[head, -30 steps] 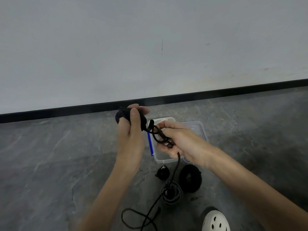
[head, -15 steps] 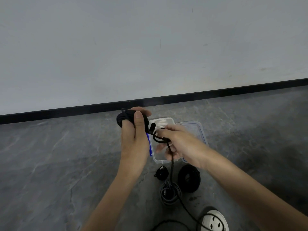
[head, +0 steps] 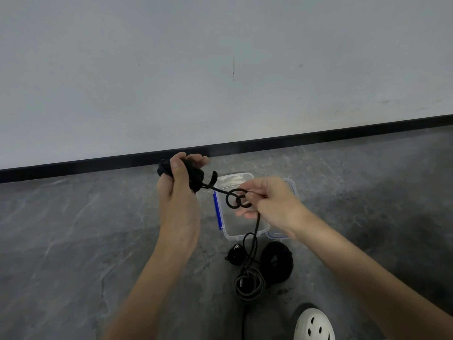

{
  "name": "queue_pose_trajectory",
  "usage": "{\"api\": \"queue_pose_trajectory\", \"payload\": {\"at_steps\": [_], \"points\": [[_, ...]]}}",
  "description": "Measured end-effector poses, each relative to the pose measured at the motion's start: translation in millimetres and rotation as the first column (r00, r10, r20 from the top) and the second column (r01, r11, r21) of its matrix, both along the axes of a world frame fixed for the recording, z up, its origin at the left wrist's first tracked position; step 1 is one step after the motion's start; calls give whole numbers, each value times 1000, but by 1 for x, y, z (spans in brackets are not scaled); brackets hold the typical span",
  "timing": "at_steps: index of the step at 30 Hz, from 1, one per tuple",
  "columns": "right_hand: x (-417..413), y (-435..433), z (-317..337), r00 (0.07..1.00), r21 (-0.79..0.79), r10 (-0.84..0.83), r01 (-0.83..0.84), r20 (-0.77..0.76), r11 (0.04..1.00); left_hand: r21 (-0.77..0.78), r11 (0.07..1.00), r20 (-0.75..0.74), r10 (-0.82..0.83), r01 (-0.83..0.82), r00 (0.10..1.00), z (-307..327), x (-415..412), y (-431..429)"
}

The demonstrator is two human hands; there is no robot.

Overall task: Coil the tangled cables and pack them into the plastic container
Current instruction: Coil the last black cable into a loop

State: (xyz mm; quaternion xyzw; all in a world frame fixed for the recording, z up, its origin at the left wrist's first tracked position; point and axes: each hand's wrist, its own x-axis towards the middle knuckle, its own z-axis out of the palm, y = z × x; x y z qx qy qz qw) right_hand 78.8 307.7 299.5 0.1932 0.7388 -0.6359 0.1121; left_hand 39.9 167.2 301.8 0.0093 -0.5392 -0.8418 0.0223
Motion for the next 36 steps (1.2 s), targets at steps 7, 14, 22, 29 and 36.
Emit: {"api": "queue_pose_trajectory", "payload": {"at_steps": [7, 14, 22, 29, 36], "points": [[3, -1, 8, 953, 242, 298, -275, -62, 930, 106, 993, 27, 39, -41, 999, 5, -10, -10], [5, -2, 16, 952, 212, 286, -259, -110, 942, -506, 861, -144, -21, -56, 989, -8, -8, -10], [8, 4, 19, 914, 222, 379, -343, -145, 913, -828, 558, -105, -250, 55, 963, -18, -3, -5], [15, -7, 28, 817, 335, 562, -498, -129, 800, -529, 849, -18, -17, 5, 1000, -9, -11, -12], [20, 7, 32, 831, 347, 530, -453, -169, 821, -826, 544, -30, -305, 148, 952, -20, -5, -9]]}}
